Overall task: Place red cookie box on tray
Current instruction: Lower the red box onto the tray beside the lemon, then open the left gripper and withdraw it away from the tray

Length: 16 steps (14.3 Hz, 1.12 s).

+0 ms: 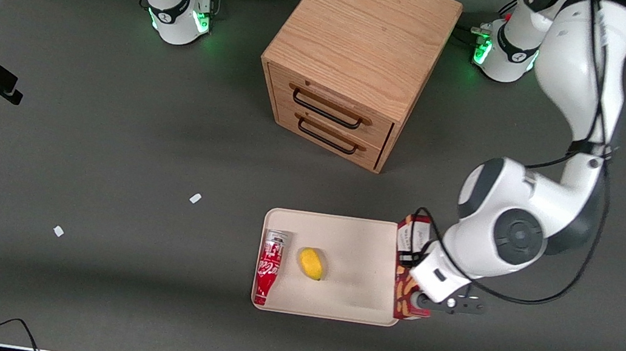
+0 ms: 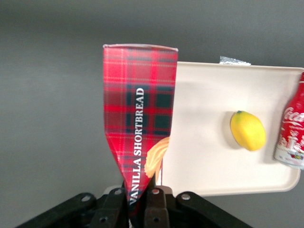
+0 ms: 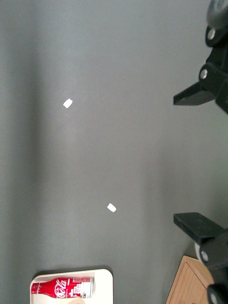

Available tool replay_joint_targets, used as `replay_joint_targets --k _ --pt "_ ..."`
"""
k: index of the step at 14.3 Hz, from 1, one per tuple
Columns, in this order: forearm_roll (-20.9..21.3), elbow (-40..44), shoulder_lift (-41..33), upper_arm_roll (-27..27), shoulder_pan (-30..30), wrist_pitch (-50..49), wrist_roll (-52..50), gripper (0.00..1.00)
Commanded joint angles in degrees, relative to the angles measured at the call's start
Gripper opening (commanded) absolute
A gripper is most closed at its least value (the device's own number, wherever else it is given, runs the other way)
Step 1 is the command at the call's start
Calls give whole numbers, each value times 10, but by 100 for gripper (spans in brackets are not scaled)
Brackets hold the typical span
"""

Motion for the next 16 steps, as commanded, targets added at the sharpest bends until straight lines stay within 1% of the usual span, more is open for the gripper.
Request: replay_joint_targets --k 1,4,8,9,10,11,13,16 --pt "11 24 51 25 -30 32 -16 0" --pt "9 -3 64 31 -40 53 -22 0" --pt "7 -7 77 31 -42 55 -35 0" --pt "9 -7 80 32 -42 55 -36 7" --pt "12 -8 80 32 -42 56 -36 69" --pt "14 -16 76 32 -42 71 -36 100" --pt "12 -26 74 32 -42 94 -36 100" --pt "7 -26 65 31 -42 94 -38 100"
